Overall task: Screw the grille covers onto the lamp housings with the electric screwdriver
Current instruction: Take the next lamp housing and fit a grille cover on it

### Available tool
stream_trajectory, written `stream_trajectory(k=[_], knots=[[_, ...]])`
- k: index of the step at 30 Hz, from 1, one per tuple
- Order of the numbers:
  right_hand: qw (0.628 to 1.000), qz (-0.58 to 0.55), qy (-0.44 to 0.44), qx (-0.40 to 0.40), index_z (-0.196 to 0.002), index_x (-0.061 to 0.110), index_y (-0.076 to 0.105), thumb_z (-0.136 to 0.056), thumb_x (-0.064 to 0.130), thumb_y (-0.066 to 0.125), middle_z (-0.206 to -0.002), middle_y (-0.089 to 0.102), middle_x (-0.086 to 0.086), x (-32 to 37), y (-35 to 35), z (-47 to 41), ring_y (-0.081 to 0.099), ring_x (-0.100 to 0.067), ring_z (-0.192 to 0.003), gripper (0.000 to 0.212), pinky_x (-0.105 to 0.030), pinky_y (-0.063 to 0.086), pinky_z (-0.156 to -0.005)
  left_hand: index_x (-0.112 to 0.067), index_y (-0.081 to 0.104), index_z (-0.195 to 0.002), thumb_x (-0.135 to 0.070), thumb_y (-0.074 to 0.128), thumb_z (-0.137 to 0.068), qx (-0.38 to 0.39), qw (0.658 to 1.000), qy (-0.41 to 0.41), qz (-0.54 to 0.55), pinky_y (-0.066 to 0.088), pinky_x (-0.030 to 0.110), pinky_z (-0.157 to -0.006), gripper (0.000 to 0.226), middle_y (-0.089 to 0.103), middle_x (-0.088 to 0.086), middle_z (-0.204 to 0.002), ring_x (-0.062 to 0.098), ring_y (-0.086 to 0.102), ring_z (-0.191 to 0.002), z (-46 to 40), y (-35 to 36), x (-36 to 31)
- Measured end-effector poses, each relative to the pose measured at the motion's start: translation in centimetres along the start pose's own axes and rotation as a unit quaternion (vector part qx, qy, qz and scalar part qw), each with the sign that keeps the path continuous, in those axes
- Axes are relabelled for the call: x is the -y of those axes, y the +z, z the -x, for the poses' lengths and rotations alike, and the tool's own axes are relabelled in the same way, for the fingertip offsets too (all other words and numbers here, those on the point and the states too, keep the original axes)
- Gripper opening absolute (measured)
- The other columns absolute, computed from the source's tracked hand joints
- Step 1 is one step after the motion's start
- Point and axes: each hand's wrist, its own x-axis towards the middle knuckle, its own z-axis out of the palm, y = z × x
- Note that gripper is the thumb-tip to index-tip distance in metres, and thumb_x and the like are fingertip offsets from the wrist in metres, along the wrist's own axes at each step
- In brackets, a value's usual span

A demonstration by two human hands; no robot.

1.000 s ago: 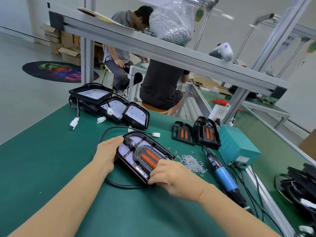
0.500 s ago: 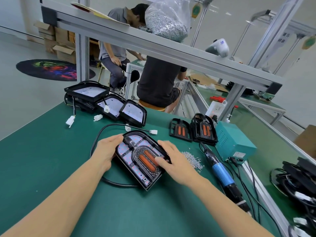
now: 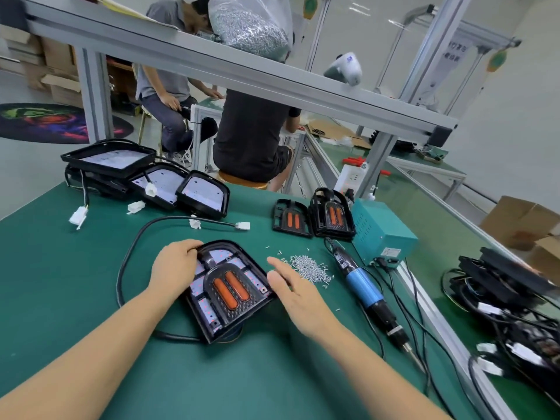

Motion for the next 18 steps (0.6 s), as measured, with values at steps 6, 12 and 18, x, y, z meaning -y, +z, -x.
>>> stream_trajectory(k=[6, 12, 18], knots=[[0.964, 0.202, 0.072, -0.159, -0.145, 0.012, 0.041, -0.1, 0.022, 0.052, -0.142, 0.047, -0.006, -3.9, -6.1, 0.2, 0.041, -0.022, -0.13, 0.048, -0.032, 0.031, -0.106, -0.01, 0.069, -0.11, -0.001, 0.042, -0.091, 0.02, 0.999, -0.01, 0.028, 0.049, 0.04, -0.09, 0.035, 0.068, 0.01, -0.112, 0.03, 0.06, -0.101, -0.1, -0.7, -0.3], [0.908, 0.291, 0.241, -0.181, -0.144, 0.008, 0.037, -0.095, 0.041, 0.056, -0.14, 0.044, -0.015, -8.5, -10.4, 1.5, 0.041, -0.031, -0.128, 0.062, -0.037, 0.038, -0.098, -0.014, 0.064, -0.119, -0.007, 0.045, -0.093, -0.051, 0.998, 0.032, -0.016, 0.045, 0.036, -0.084, 0.034, 0.065, 0.01, -0.116, 0.028, 0.06, -0.091, 0.1, -1.2, -2.4], [0.913, 0.28, 0.22, -0.2, -0.116, 0.015, 0.052, -0.091, 0.045, 0.056, -0.105, 0.06, -0.005, -9.8, -8.9, 1.6, 0.053, -0.025, -0.088, 0.04, -0.031, 0.037, -0.066, -0.014, 0.07, -0.106, -0.009, 0.054, -0.09, -0.054, 0.972, 0.224, -0.039, 0.042, 0.035, -0.087, 0.023, 0.066, 0.006, -0.107, 0.025, 0.053, -0.103, 2.4, 0.5, -9.1]])
